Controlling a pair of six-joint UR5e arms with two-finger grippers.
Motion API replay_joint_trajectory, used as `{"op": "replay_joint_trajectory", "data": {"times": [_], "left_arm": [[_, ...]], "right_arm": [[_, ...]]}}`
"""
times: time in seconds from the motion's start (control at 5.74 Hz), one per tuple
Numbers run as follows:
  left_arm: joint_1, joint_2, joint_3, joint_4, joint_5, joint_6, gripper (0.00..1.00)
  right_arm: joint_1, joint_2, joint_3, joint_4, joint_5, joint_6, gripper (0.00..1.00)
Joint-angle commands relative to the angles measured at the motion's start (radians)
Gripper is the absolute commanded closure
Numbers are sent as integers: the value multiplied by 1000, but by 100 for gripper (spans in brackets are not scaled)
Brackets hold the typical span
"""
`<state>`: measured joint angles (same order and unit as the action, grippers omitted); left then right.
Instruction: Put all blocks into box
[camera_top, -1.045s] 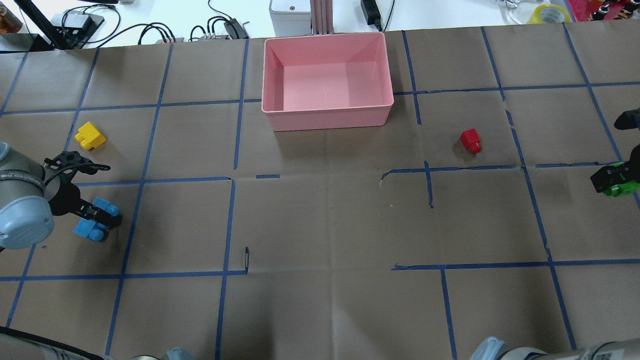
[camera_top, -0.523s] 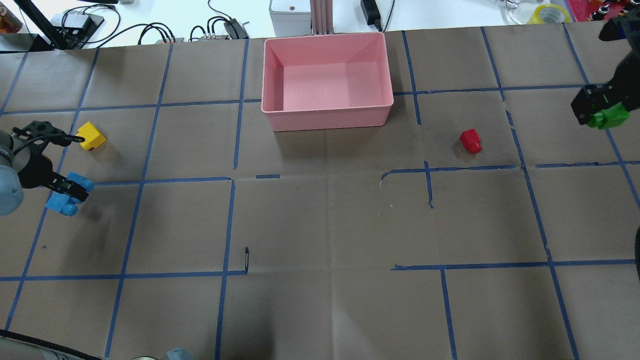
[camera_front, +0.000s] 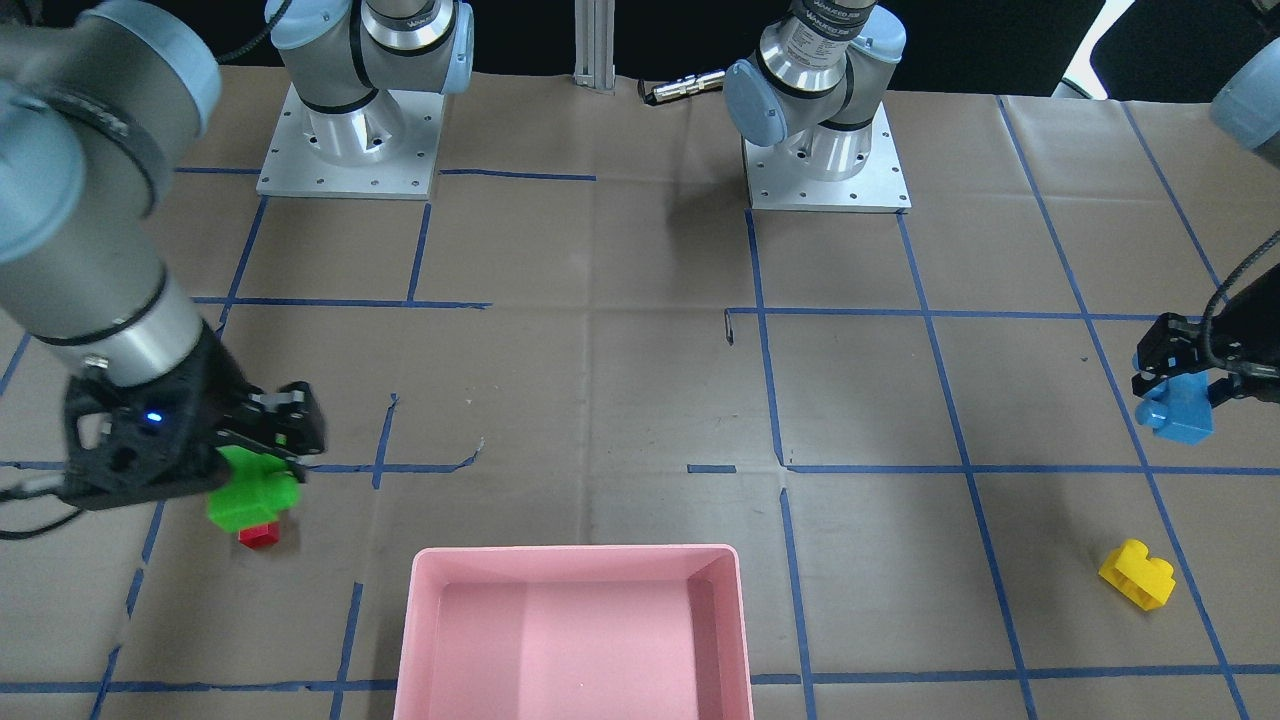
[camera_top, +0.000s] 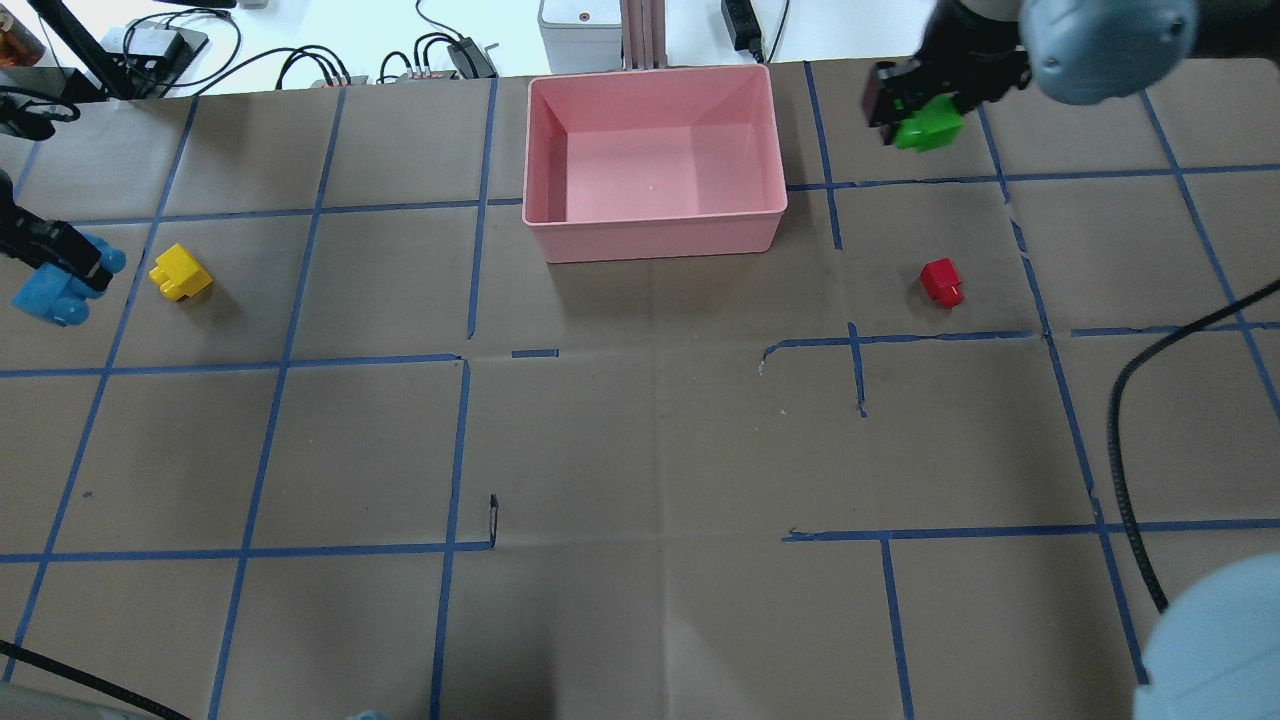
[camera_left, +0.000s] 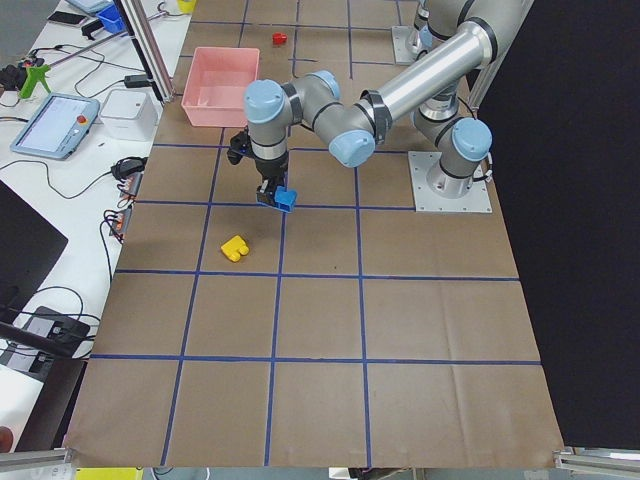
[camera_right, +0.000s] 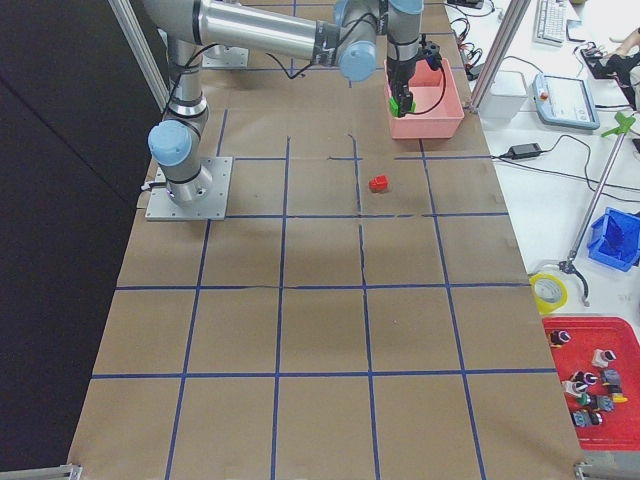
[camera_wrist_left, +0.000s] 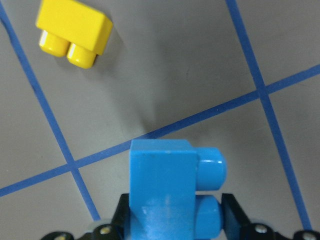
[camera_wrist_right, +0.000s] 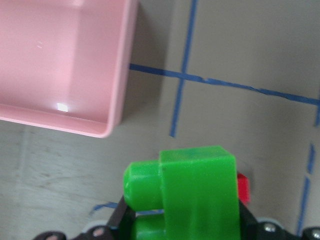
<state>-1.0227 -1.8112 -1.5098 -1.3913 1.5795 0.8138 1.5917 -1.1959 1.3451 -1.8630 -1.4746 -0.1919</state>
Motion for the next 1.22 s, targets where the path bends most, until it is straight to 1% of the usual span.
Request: {"op": "replay_joint_trajectory", "data": {"times": [0.0,0.17,0.35,0.52,0.7,0.87,1.05], "left_arm": [[-94,-11,165,-183,-12,-253,100],[-115,-19,189,-202,-60,-351,100],[-137,-42,194,-201,-84,-413,100],[-189,-80,235,-192,-78,-471,100],[-262,-144,311,-189,-70,-540,100],[-325,-237,414,-189,-70,-626,100],[-377,-314,521,-189,-66,-669,100]], "right_arm": [[161,239,-270,-2,181,98,96],[201,316,-344,-2,183,100,93],[208,328,-354,-7,175,97,49],[208,328,-363,-5,165,85,1],[208,325,-365,-5,163,80,0],[195,311,-359,-5,155,78,0],[176,285,-339,22,136,78,0]]}}
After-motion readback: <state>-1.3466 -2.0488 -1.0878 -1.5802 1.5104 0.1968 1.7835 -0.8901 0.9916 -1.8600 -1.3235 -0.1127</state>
